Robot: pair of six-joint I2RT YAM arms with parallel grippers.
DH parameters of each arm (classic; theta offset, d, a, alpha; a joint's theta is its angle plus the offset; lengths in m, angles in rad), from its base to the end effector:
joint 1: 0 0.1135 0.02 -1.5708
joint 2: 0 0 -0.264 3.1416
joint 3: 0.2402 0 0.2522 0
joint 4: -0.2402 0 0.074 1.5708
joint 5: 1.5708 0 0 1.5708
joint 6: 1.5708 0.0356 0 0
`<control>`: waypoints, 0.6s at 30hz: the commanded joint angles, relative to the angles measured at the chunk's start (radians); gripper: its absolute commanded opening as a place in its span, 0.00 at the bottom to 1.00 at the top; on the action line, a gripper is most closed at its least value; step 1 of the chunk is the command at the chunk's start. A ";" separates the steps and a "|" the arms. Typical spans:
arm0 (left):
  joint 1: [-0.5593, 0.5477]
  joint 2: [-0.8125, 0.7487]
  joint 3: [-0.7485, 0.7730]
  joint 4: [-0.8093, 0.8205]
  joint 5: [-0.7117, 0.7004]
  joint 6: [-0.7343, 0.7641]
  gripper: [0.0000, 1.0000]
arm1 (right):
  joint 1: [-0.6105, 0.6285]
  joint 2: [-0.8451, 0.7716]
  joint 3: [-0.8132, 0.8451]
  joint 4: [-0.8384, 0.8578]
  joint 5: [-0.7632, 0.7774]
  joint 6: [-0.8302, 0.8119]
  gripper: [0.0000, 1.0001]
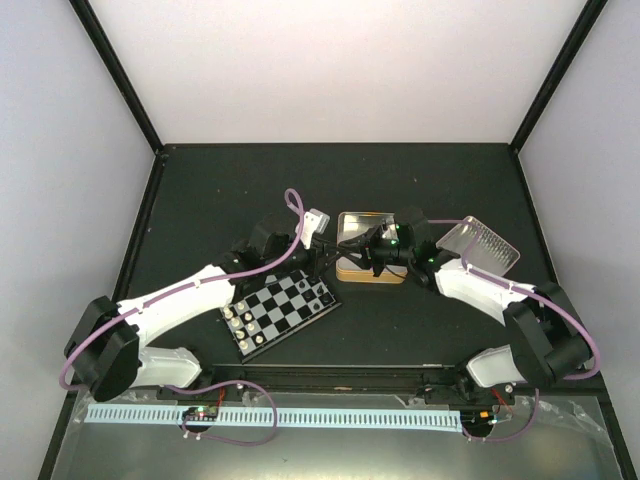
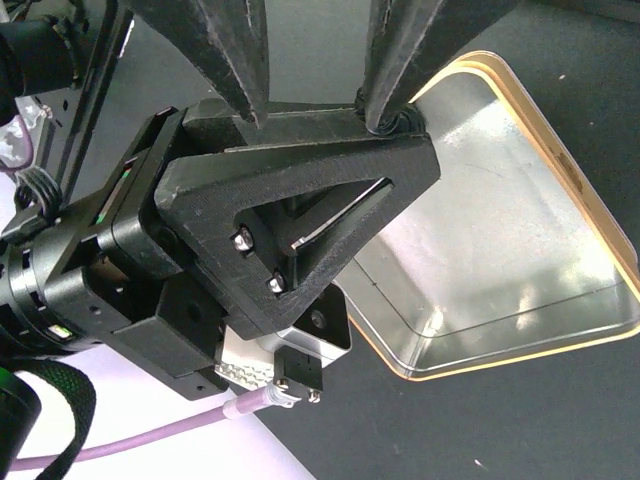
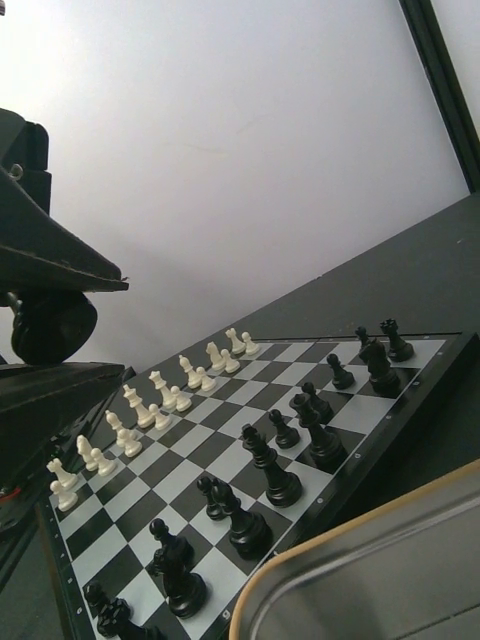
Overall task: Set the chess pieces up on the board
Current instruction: Place the chess piece on the chessboard.
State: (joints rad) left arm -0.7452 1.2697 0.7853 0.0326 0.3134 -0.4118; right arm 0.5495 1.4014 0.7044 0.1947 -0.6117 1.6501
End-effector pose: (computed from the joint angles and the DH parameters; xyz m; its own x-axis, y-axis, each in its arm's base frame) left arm 0.2009 -0.2003 0.2576 -0.6338 0.0668 -0.7706 0.6495 0.5868 -0.4834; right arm 0.2385 0.1701 0.2128 -0.8216 0.4538 0.3450 0.4772 0.2162 0.8518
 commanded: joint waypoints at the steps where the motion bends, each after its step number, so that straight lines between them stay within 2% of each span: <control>1: -0.002 0.041 0.047 -0.013 -0.013 0.017 0.31 | 0.012 -0.013 0.000 0.047 -0.040 0.016 0.12; 9: 0.000 0.052 0.047 -0.032 -0.058 0.031 0.37 | 0.013 -0.014 0.000 0.045 -0.034 0.010 0.12; 18: 0.000 0.058 0.052 -0.033 -0.054 0.034 0.24 | 0.015 -0.013 0.001 0.042 -0.032 0.003 0.12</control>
State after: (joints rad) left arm -0.7452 1.3224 0.7979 0.0010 0.2707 -0.3931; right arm 0.5571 1.4014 0.7021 0.2184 -0.6296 1.6558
